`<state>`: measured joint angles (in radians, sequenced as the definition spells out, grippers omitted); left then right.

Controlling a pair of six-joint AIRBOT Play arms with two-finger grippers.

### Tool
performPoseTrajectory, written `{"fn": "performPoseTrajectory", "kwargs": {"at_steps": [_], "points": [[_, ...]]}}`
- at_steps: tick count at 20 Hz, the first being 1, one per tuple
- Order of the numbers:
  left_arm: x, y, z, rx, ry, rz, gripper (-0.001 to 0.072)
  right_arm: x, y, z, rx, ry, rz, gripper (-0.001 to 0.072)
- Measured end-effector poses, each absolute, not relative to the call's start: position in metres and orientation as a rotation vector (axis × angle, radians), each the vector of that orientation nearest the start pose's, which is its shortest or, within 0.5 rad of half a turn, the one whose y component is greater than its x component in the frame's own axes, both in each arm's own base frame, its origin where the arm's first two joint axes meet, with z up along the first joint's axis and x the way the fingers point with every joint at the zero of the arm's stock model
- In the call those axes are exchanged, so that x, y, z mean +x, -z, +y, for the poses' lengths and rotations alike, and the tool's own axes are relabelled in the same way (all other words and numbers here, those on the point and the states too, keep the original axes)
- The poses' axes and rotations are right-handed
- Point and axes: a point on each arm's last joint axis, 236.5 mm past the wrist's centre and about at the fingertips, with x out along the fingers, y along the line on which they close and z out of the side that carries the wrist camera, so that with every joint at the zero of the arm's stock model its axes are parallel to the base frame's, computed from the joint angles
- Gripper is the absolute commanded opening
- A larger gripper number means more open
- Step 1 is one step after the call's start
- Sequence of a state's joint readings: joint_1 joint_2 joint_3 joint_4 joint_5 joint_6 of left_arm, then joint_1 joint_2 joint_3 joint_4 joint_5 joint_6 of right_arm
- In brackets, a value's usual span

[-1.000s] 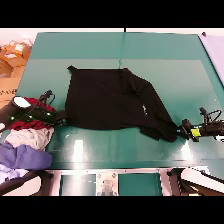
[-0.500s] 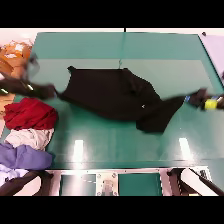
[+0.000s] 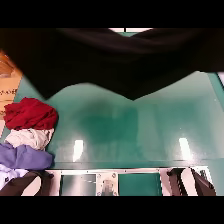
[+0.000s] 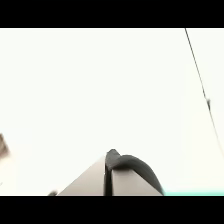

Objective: Fold the shirts.

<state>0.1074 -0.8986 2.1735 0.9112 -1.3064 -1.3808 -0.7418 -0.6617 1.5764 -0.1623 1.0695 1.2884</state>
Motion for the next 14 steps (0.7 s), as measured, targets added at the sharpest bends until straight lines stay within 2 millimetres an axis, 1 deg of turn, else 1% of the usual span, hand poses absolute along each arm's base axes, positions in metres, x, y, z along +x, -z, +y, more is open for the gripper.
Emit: {"fn": "performPoseTrajectory", "kwargs": {"at_steps": [1, 2, 4, 6, 7, 8, 9, 10, 11, 13, 14], "points": [[0.196, -0.556, -0.118, 0.012, 0.518, -0.078, 0.0027, 0.228, -0.551, 0.061, 0.436, -0.429, -0.274, 0.0010], [0.187, -0.563, -0.117, 0.020, 0.506, -0.107, 0.0027, 0.217, -0.565, 0.064, 0.421, -0.417, -0.327, 0.0010], [0.180, -0.566, -0.110, 0.029, 0.470, -0.118, 0.0028, 0.205, -0.580, 0.065, 0.405, -0.394, -0.387, 0.0010], [0.178, -0.563, -0.104, 0.028, 0.438, -0.103, 0.0028, 0.199, -0.584, 0.066, 0.381, -0.370, -0.403, 0.0010], [0.182, -0.558, -0.101, 0.024, 0.424, -0.085, 0.0028, 0.200, -0.582, 0.066, 0.367, -0.357, -0.396, 0.0011], [0.191, -0.550, -0.097, 0.014, 0.411, -0.054, 0.0028, 0.202, -0.575, 0.065, 0.352, -0.341, -0.371, 0.0011], [0.207, -0.534, -0.092, -0.001, 0.396, 0.003, 0.0028, 0.208, -0.566, 0.062, 0.351, -0.328, -0.339, 0.0010], [0.227, -0.514, -0.088, -0.017, 0.383, 0.070, 0.0027, 0.219, -0.551, 0.052, 0.364, -0.304, -0.298, 0.0010], [0.249, -0.490, -0.085, -0.042, 0.380, 0.145, 0.0028, 0.233, -0.534, 0.039, 0.387, -0.278, -0.254, 0.0010], [0.303, -0.429, -0.080, -0.099, 0.382, 0.301, 0.0028, 0.267, -0.489, 0.009, 0.454, -0.240, -0.163, 0.0011], [0.333, -0.391, -0.079, -0.132, 0.392, 0.383, 0.0028, 0.289, -0.460, -0.009, 0.500, -0.224, -0.112, 0.0011]]}}
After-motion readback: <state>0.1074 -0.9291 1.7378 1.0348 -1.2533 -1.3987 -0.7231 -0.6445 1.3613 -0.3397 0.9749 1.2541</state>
